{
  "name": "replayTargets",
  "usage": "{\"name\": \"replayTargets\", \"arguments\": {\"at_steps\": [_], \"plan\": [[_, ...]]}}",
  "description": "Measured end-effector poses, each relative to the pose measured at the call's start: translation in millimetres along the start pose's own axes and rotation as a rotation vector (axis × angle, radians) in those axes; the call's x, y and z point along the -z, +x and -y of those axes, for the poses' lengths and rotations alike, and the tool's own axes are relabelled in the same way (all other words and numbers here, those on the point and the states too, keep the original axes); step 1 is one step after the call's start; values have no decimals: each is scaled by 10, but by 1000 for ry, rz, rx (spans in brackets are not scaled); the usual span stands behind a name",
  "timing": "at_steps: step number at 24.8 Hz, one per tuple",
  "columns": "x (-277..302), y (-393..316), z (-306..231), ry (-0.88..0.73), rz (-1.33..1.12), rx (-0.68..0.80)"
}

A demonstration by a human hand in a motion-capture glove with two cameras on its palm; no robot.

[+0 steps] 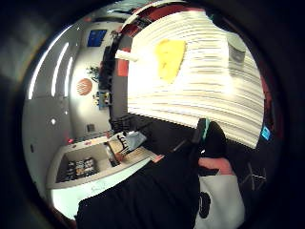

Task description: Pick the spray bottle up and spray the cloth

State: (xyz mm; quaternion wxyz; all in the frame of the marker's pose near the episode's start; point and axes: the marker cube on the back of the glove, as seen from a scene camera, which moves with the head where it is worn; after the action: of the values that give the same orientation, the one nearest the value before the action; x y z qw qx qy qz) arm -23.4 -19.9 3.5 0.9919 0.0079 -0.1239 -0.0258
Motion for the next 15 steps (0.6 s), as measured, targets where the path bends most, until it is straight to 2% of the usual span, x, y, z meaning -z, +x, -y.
{"name": "replayTargets", "arguments": {"at_steps": [7,15], "plan": [[-41,-121,200,75,279,23],[-94,-45,317,199,891,-33]]}}
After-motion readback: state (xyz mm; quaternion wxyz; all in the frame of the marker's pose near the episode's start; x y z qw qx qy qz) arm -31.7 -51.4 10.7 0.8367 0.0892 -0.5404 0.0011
